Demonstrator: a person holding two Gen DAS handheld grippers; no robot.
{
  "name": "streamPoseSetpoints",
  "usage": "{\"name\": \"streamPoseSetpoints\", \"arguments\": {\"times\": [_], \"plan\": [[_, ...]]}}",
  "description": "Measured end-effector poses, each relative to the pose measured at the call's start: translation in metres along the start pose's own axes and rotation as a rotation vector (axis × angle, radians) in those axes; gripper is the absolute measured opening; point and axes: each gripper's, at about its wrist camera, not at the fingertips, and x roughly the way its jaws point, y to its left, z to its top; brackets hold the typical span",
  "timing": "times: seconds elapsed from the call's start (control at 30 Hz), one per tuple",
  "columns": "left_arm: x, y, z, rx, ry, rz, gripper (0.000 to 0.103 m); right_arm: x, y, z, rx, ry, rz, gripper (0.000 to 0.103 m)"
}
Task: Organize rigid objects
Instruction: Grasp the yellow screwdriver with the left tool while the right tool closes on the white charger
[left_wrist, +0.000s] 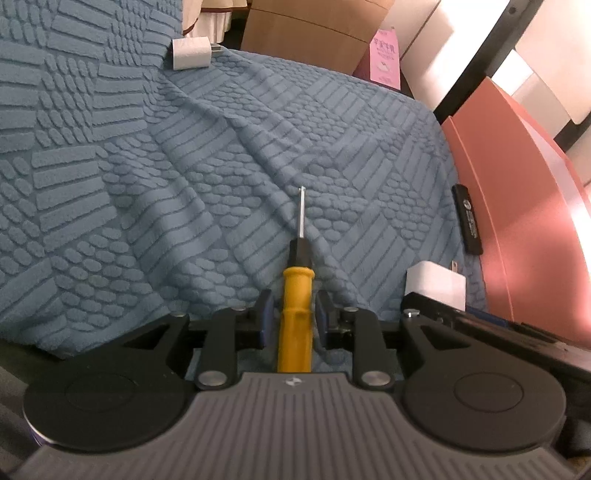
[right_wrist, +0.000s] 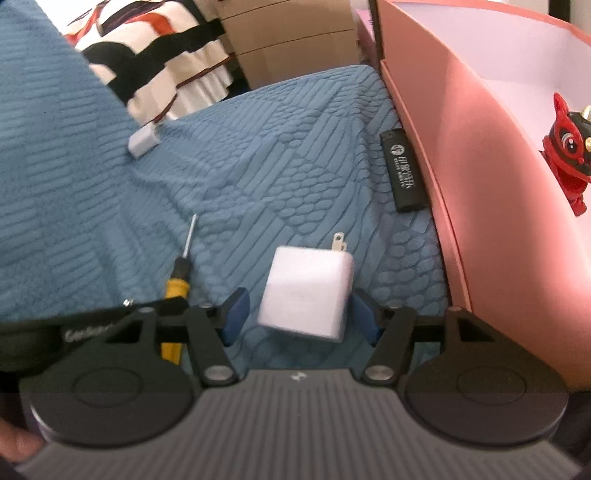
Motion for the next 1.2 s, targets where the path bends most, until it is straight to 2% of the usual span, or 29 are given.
{"name": "streamPoseSetpoints", "arguments": {"times": [0.2, 0.27, 0.3, 0.73, 0.93, 1.2], "plan": [[-0.003, 0.004, 0.001, -0.014, -0.016, -0.007, 0.029, 0.004, 0.006, -0.002, -0.040, -0.008, -0.059, 0.063], [-0.003, 0.005, 0.001, -0.015, -0.013, -0.013, 0.029, 0.004, 0.007, -0.002, -0.049, -0.008, -0.061, 0.063], [-0.003, 0.004, 0.000, -0.010, -0.012, -0.013, 0.029, 0.004, 0.006, -0.001, -0.046, -0.007, -0.058, 0.058], [-0.003, -0.008, -0.004, 0.071, -0.030, -0.004, 0.028, -0.005, 0.005, 0.001, -0.074, -0.027, -0.054, 0.058], [0.004, -0.013, -0.006, 0.103, -0.026, 0.032, 0.028, -0.002, 0.007, -0.001, -0.097, -0.014, -0.064, 0.058], [0.009, -0.020, -0.005, 0.152, -0.069, 0.076, 0.027, 0.001, 0.008, -0.002, -0.108, -0.014, -0.066, 0.057]]}}
